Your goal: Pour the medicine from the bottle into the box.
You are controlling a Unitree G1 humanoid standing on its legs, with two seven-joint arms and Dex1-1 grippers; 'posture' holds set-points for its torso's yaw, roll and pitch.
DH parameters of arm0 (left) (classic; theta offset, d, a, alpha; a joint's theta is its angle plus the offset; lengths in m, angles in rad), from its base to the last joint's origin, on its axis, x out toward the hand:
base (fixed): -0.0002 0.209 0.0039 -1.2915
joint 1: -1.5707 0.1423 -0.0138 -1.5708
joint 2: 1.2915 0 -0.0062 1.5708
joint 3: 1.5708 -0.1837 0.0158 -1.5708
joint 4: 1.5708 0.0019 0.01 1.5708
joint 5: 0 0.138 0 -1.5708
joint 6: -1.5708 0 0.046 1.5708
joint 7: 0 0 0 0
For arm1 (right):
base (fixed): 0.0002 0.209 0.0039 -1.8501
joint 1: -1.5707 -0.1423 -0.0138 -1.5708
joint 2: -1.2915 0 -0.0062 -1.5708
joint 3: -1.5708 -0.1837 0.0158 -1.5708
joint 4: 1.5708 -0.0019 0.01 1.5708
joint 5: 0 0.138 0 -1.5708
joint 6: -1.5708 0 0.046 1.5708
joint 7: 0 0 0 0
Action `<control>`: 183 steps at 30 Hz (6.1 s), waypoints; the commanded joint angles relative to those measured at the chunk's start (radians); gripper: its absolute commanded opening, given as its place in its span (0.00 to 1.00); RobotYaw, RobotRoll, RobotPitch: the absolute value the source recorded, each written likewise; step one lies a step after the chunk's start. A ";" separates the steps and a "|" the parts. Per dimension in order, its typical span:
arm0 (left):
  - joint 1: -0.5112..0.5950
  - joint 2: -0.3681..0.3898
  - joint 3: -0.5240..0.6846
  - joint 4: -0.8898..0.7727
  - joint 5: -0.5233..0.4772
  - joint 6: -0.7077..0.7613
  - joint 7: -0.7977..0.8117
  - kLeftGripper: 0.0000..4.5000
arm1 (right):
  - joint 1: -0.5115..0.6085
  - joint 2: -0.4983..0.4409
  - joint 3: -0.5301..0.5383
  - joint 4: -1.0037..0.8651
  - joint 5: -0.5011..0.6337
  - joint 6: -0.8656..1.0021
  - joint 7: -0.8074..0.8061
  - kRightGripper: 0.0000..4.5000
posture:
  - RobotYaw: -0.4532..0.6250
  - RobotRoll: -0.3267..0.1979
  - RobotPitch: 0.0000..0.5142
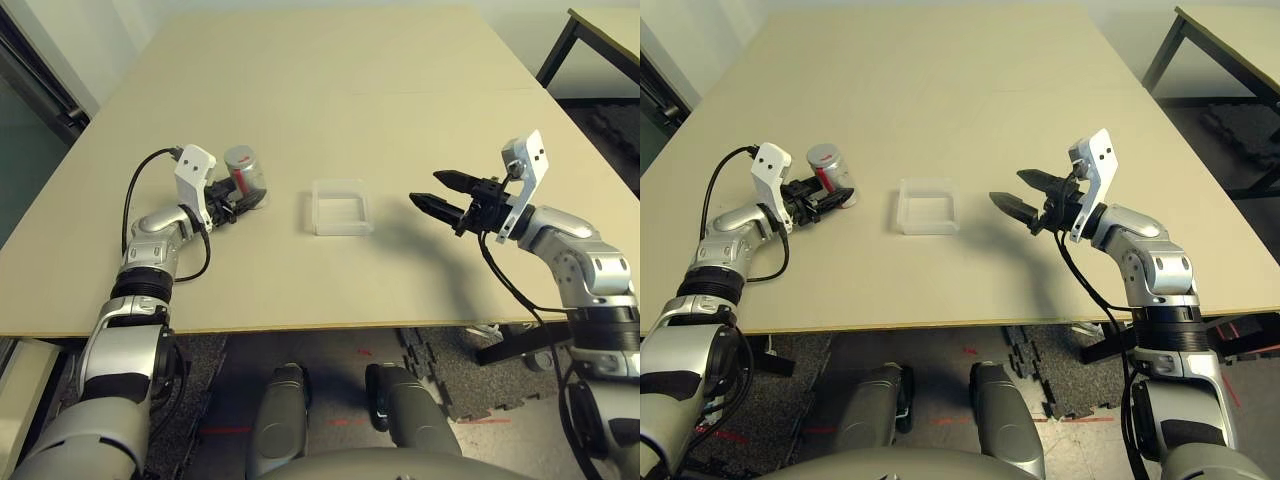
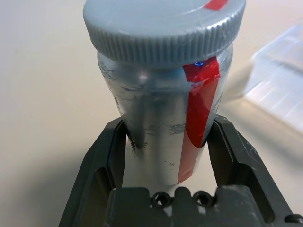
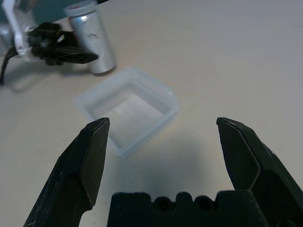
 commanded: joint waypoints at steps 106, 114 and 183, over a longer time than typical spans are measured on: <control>0.031 -0.010 -0.257 -0.731 -0.084 0.330 -0.349 0.61 | -0.335 -0.132 0.144 -0.116 0.139 0.175 0.345 1.00 | 0.50 0.62 0.24; 0.010 -0.020 -0.278 -0.656 -0.075 0.280 -0.354 0.61 | -0.355 -0.029 0.152 -0.159 0.068 0.226 0.072 1.00 | 0.48 0.62 0.22; 0.025 -0.018 -0.276 -0.570 -0.063 0.242 -0.346 0.61 | -0.233 -0.154 0.085 -0.279 0.162 0.382 0.070 1.00 | 0.47 0.62 0.24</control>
